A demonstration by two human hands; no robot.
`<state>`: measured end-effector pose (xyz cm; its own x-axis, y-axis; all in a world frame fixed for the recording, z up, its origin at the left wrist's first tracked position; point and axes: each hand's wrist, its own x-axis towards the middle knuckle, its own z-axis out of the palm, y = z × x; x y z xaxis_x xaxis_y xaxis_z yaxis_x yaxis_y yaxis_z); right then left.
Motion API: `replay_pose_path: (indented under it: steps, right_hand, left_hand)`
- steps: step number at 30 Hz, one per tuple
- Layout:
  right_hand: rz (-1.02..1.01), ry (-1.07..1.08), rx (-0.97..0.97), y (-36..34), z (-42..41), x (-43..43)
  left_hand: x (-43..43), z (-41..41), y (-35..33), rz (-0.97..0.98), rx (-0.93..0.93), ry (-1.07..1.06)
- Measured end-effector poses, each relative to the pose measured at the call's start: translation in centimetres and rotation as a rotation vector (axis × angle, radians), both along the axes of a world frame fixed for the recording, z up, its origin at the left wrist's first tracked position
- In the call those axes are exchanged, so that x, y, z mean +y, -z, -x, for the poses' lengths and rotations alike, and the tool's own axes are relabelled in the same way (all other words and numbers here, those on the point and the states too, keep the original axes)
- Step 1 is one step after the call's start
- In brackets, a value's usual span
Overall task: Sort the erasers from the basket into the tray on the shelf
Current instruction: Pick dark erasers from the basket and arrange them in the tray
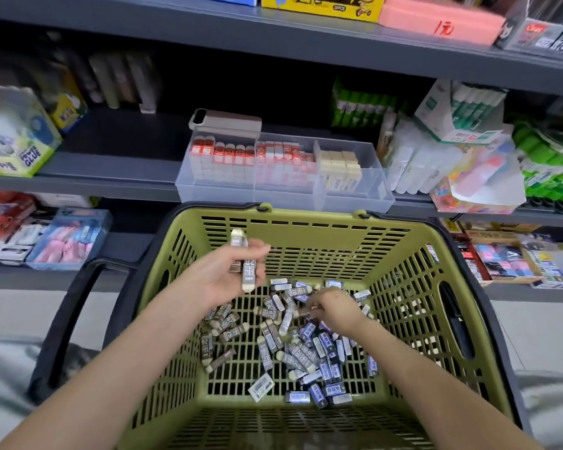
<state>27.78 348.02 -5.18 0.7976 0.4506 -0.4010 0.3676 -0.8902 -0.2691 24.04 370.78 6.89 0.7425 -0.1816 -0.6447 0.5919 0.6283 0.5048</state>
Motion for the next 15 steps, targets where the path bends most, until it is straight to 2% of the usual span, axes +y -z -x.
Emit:
replay_pose_path:
  steps: [2,4,6,7,9,12,14,15]
  right_hand:
    - [-0.223,0.178,0.065,-1.7,0.4,0.6]
    - [-0.612,0.376,0.213,-4.6,1.3,1.9]
    - [-0.992,0.449,0.365,-7.8,2.2,3.7]
    - [-1.119,0.453,0.394,-9.1,2.7,4.7]
    - [-1.197,0.431,0.319,-11.0,3.7,7.1]
    - [-1.151,0.343,0.202,-11.5,4.4,9.4]
    - [-1.177,0.293,0.311,-11.5,3.9,8.9]
    - [-1.195,0.336,0.371,-11.2,3.4,8.2]
  left_hand:
    - [-0.2,0.1,0.1,0.015,0.012,-0.053]
    - [-0.5,0.0,0.2,0.006,-0.016,-0.089]
    - [-0.7,0.1,0.2,-0.033,-0.091,-0.092]
    - [-0.8,0.0,0.2,-0.062,-0.133,-0.08]
    - [-1.0,0.1,0.0,-0.106,-0.207,-0.047]
    - [-1.1,0.1,0.0,-0.155,-0.188,-0.085]
    - [-0.8,0.1,0.2,-0.168,-0.116,-0.127]
    - [-0.6,0.1,0.2,-0.126,-0.082,-0.161]
